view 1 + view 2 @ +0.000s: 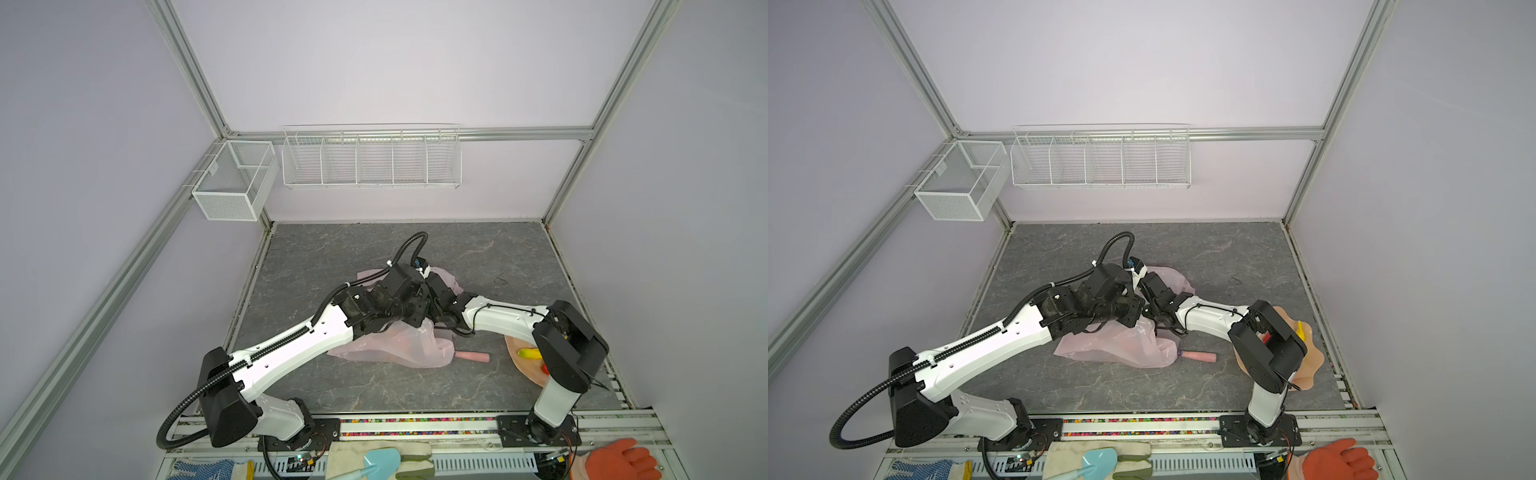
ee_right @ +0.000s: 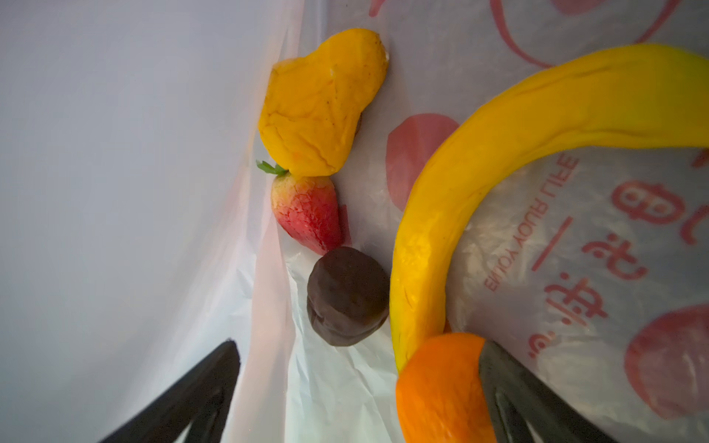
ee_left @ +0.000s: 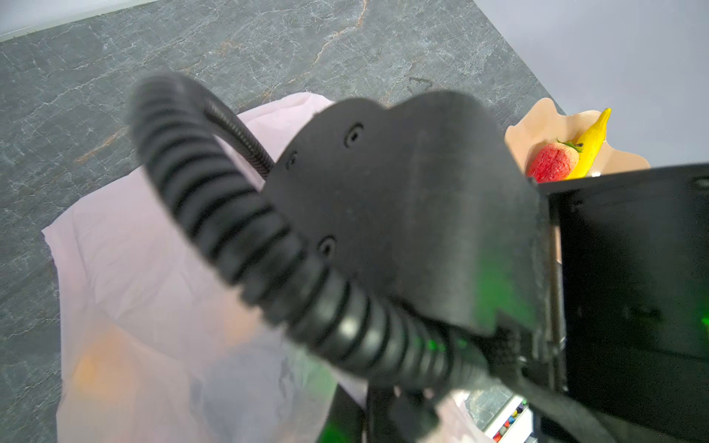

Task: Place the fruits into the plastic bag
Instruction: Place the fruit in the plastic bag.

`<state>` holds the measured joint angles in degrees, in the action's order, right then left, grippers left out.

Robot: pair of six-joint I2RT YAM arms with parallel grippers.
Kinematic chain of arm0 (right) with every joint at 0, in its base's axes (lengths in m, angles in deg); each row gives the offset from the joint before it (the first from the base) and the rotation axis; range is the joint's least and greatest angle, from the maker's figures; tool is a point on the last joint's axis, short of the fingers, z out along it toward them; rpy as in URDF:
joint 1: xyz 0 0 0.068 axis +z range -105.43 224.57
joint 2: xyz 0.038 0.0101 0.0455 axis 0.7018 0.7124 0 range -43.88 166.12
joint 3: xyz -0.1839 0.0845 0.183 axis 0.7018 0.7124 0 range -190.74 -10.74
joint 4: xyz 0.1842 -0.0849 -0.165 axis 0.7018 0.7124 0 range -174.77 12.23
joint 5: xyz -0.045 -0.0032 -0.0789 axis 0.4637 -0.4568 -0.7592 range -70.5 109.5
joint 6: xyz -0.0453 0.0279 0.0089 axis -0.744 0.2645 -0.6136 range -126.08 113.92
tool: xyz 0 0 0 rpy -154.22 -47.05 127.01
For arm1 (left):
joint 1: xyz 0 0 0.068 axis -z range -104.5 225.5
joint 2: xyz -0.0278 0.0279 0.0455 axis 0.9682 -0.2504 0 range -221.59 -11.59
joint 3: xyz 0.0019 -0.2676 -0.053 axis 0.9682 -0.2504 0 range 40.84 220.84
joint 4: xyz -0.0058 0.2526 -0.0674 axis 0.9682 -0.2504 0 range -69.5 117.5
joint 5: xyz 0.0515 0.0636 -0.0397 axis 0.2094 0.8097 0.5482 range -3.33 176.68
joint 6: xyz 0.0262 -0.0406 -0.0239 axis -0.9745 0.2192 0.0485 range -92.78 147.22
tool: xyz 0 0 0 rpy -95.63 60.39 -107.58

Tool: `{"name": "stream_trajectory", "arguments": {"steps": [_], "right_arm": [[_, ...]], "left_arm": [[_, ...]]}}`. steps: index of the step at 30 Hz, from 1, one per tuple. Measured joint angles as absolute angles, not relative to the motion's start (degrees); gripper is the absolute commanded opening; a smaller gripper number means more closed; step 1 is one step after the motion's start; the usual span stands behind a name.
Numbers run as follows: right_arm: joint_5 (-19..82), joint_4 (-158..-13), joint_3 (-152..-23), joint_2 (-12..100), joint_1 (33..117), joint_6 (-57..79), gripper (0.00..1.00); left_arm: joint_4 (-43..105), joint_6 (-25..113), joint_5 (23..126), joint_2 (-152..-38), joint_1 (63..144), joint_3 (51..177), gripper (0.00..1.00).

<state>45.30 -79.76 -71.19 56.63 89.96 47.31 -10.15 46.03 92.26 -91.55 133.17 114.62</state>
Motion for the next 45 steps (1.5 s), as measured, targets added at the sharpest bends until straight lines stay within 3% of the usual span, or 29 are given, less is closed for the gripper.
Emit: {"name": "stream_trajectory", "arguments": {"steps": [22,29,39,45], "right_arm": [[39.2,-58.6,-69.5,42.6,86.6,40.1,0.95],[30.5,-50.0,-67.4,35.2,85.8,38.0,0.89],[12.1,-35.3,-67.4,25.2,82.5,37.5,0.89],[6.5,-28.6,-67.4,22.6,80.1,38.1,0.89]], "left_arm": [[-10.5,46.5,94.4,-89.9,133.2,113.1,0.00],[-10.5,46.5,94.4,-89.9,133.2,112.8,0.00],[-10.5,46.5,93.9,-89.9,133.2,112.5,0.00],[-10.4,46.5,93.7,-89.9,133.2,112.5,0.00]]}}
